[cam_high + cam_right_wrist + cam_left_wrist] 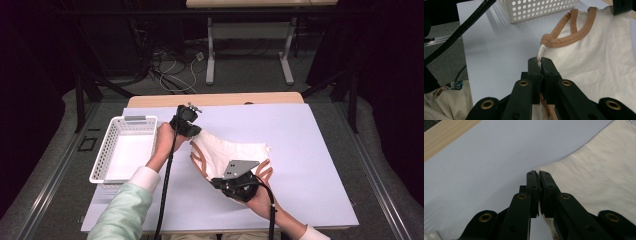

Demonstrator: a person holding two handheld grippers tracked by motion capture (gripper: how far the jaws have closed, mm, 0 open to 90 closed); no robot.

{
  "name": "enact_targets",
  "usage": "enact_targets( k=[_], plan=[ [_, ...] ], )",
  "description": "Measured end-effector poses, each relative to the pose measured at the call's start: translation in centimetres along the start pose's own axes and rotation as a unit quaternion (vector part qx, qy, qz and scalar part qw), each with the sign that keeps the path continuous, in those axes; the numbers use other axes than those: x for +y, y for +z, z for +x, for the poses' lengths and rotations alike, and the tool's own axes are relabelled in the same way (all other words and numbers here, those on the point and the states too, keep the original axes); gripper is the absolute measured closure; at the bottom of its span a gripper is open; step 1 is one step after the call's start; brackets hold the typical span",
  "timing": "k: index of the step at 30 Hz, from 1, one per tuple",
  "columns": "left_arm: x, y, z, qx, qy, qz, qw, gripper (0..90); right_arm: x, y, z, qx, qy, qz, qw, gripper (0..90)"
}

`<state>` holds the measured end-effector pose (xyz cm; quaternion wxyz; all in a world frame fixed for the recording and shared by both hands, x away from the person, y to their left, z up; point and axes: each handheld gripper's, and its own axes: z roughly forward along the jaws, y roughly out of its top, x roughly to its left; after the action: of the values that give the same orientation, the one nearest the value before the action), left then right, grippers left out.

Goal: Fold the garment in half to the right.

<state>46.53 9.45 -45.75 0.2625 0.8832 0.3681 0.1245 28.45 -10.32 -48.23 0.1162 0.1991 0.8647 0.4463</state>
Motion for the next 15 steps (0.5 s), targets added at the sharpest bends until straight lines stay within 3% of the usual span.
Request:
enact_targets(
  k=[6,15],
  plan=[
    [0.2,-0.8,0.6,0.013,0.0,0.005,0.9999,87.0,1.1,0.3,0.1,0.001,-0.001,-0.011,0.9999,86.9],
    [1.6,-3.3,1.3,0.041,0.017,0.023,0.9987,86.9,3.4,1.3,0.8,-0.001,-0.006,-0.041,0.9991,86.9]
  ],
)
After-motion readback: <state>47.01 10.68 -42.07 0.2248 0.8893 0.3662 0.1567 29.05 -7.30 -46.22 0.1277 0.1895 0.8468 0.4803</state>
